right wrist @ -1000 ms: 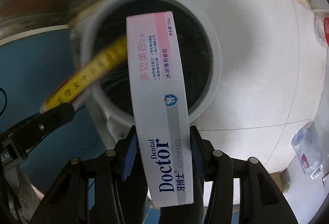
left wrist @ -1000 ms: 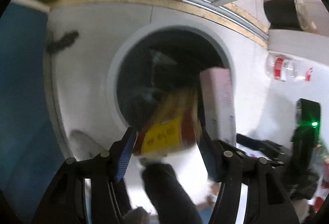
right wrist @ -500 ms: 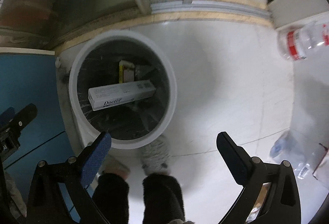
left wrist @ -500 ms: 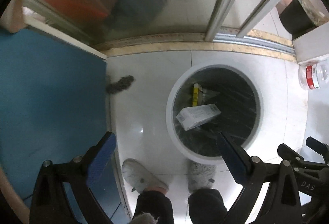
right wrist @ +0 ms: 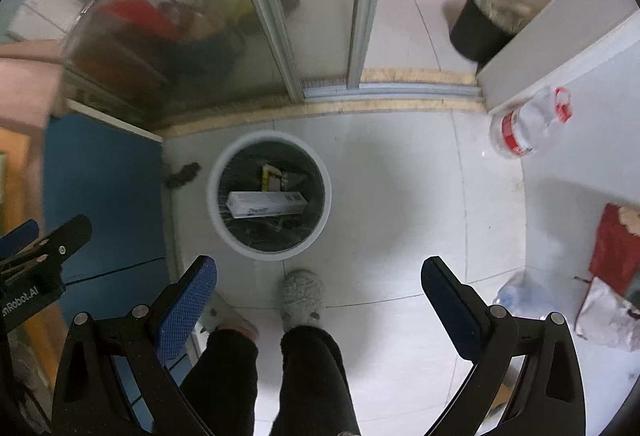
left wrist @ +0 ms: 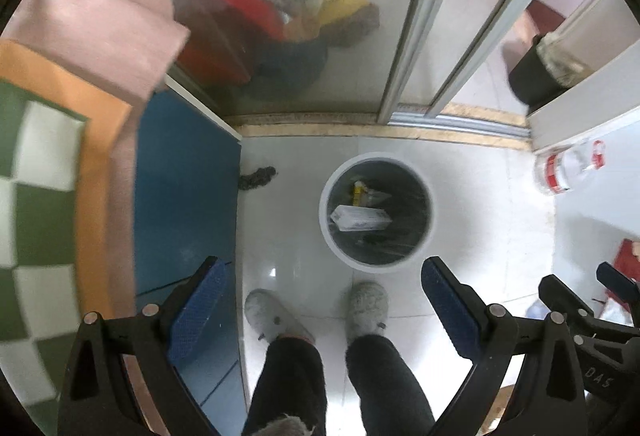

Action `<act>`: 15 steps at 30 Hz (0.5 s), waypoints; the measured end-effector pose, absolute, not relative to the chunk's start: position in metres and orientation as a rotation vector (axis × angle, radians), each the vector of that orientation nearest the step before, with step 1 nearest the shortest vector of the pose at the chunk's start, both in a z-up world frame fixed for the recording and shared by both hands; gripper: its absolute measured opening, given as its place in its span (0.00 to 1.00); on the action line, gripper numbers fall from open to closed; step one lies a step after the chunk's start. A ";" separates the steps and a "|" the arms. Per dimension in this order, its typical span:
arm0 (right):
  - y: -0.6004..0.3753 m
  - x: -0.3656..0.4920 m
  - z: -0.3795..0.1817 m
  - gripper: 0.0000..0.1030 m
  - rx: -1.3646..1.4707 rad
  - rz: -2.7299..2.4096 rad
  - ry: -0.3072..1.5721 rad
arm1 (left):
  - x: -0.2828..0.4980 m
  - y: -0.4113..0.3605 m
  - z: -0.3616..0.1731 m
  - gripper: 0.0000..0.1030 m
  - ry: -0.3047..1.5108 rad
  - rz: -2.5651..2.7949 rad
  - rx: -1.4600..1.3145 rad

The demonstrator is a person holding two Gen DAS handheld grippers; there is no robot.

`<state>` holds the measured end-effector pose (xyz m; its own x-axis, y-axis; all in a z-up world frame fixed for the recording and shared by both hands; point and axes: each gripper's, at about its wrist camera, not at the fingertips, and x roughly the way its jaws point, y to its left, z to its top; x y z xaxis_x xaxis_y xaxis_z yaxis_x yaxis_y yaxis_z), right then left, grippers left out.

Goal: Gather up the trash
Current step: 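Move both tools back toward the counter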

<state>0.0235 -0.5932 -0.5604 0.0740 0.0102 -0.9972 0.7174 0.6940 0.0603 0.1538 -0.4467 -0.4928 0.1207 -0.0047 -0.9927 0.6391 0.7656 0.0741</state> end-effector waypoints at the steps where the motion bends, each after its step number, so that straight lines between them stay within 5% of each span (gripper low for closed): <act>1: -0.592 0.020 -0.539 1.00 0.635 -0.590 1.401 | 0.150 -0.446 -0.480 0.97 1.384 -0.509 0.561; 15: -0.585 -0.019 -0.353 1.00 0.620 -0.547 1.287 | 0.118 -0.414 -0.332 0.97 1.343 -0.491 0.409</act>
